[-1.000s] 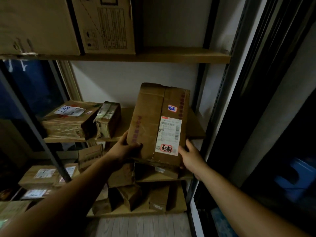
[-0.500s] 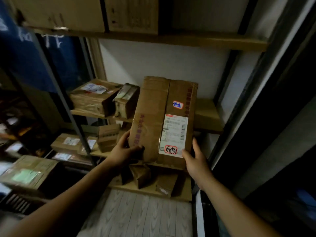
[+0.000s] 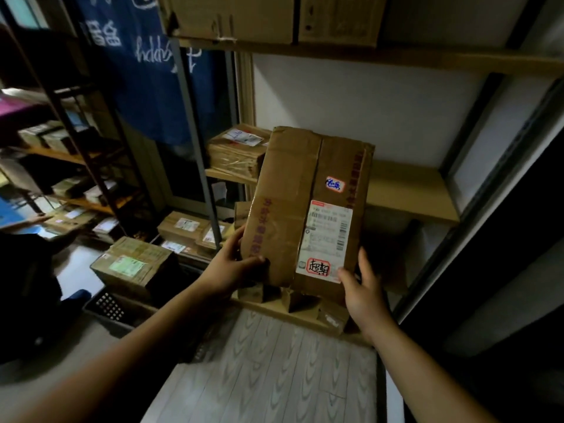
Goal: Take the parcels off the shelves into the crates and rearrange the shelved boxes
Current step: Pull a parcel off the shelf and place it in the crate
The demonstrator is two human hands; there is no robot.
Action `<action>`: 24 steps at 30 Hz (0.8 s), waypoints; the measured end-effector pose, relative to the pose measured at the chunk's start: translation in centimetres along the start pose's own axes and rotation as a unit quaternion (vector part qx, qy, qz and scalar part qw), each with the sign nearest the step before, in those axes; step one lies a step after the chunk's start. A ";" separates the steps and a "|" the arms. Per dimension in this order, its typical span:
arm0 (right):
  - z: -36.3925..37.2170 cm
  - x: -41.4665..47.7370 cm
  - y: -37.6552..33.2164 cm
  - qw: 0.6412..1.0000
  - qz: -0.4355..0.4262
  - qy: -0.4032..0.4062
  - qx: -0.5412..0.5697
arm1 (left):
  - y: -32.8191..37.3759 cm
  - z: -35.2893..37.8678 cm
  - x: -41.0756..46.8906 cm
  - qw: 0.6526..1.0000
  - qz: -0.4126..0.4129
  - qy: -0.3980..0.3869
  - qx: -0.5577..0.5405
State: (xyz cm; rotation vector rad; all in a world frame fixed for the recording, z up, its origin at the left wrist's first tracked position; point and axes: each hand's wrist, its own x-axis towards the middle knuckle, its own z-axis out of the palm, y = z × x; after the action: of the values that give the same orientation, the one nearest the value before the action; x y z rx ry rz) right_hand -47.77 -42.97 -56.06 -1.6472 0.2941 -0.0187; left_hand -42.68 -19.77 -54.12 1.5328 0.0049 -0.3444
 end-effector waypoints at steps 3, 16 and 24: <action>4.1 -2.4 0.0 1.000 0.001 -0.010 0.005 | -0.1 -4.4 -3.0 1.000 0.006 0.004 -0.002; 23.1 -6.5 -3.1 0.995 -0.009 -0.096 0.009 | 1.1 -23.1 -11.7 0.994 0.012 0.103 -0.017; 32.0 -2.2 -5.3 0.989 -0.011 -0.147 0.006 | 3.2 -30.7 -10.9 0.985 0.005 0.173 -0.020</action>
State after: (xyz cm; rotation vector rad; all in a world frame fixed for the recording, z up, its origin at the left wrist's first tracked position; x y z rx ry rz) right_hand -42.96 -10.92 -53.79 -1.6152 0.0502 0.2034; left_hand -45.91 12.54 -50.12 1.5346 0.2756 -0.0663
